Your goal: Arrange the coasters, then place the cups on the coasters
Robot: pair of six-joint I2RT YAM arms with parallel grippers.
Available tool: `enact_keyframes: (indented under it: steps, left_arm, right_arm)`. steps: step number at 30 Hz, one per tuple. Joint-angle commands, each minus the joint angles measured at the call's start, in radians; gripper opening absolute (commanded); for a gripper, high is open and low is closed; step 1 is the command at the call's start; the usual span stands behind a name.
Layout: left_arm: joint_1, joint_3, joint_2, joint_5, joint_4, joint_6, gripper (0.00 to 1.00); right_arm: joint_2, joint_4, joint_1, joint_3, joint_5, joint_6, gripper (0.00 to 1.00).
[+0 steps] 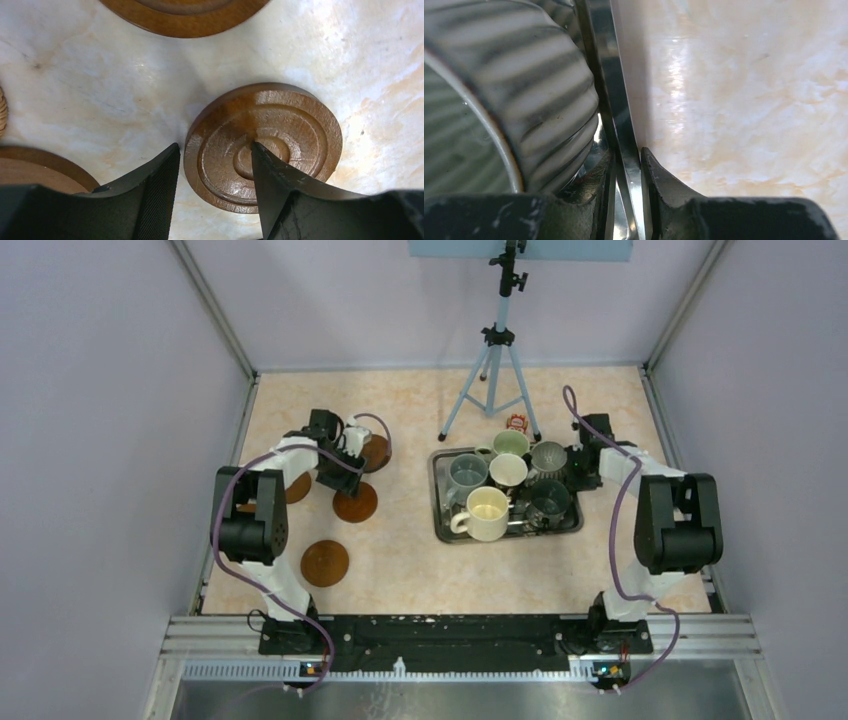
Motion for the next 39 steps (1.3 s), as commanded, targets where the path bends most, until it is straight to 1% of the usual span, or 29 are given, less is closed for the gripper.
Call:
enact_keyframes:
  steps: [1, 8, 13, 17, 23, 27, 30, 33, 35, 36, 39]
  left_arm:
    - [-0.037, -0.032, -0.042, 0.069, -0.001, 0.036, 0.60]
    - [-0.152, -0.010, 0.027, 0.094, 0.034, 0.001, 0.58]
    - [-0.228, 0.065, 0.106, 0.088, 0.065, -0.030, 0.55]
    - [-0.264, 0.163, 0.180, 0.069, 0.082, -0.056, 0.55]
    - [-0.273, 0.336, 0.307, 0.049, 0.070, -0.089, 0.54]
    - [-0.273, 0.406, 0.338, 0.046, 0.061, -0.080, 0.54]
    - [-0.268, 0.442, 0.327, 0.084, 0.027, -0.088, 0.58]
    - [-0.256, 0.461, 0.273, 0.143, -0.016, -0.081, 0.66]
    - [-0.234, 0.463, 0.229, 0.155, -0.029, -0.083, 0.70]
    - [-0.220, 0.462, 0.204, 0.160, -0.034, -0.081, 0.70]
    - [-0.166, 0.450, 0.179, 0.153, -0.043, -0.061, 0.70]
  right_arm:
    - [0.039, -0.132, -0.112, -0.061, 0.212, -0.134, 0.18]
    - [0.012, -0.131, -0.202, -0.082, 0.220, -0.171, 0.17]
    - [-0.008, -0.131, -0.255, -0.094, 0.228, -0.196, 0.17]
    - [-0.015, -0.132, -0.285, -0.093, 0.210, -0.201, 0.18]
    - [-0.051, -0.133, -0.286, -0.088, 0.122, -0.196, 0.32]
    - [-0.094, -0.143, -0.286, -0.080, 0.065, -0.204, 0.38]
    - [-0.135, -0.160, -0.286, -0.071, 0.015, -0.220, 0.47]
    - [-0.200, -0.176, -0.286, -0.066, -0.046, -0.249, 0.56]
    - [-0.240, -0.188, -0.286, -0.065, -0.077, -0.265, 0.61]
    - [-0.258, -0.194, -0.286, -0.064, -0.109, -0.269, 0.62]
    - [-0.293, -0.213, -0.286, -0.059, -0.142, -0.277, 0.64]
